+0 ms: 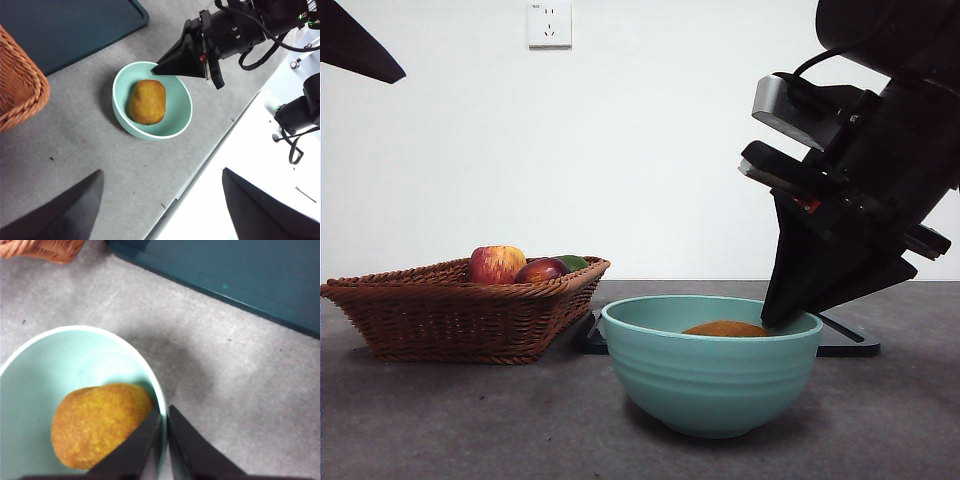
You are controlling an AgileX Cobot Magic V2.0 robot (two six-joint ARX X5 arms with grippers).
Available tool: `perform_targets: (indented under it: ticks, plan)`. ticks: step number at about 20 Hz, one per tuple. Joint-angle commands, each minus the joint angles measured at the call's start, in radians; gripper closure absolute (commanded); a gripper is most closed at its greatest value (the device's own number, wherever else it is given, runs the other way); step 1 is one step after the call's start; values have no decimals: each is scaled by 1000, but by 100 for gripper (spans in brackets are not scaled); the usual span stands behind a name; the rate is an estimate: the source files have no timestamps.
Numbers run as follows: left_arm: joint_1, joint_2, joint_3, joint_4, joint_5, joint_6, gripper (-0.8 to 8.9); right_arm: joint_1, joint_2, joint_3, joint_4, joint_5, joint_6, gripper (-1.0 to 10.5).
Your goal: Pick up the wifruite, put it on the bowl, pick up the plate, put it on desk
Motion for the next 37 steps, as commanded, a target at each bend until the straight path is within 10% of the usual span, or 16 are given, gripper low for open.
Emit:
perform_targets:
  ticks: [1,22,37]
  plan:
    - [-6,5,6,8,5,16,439,7,11,23,14,-6,9,935]
    - [-6,5,6,1,5,15,438,-225,409,523,-23,-2,-104,935]
    - [-6,5,6,2,5,15,438,-269,497,536,-10,-1,-119,812]
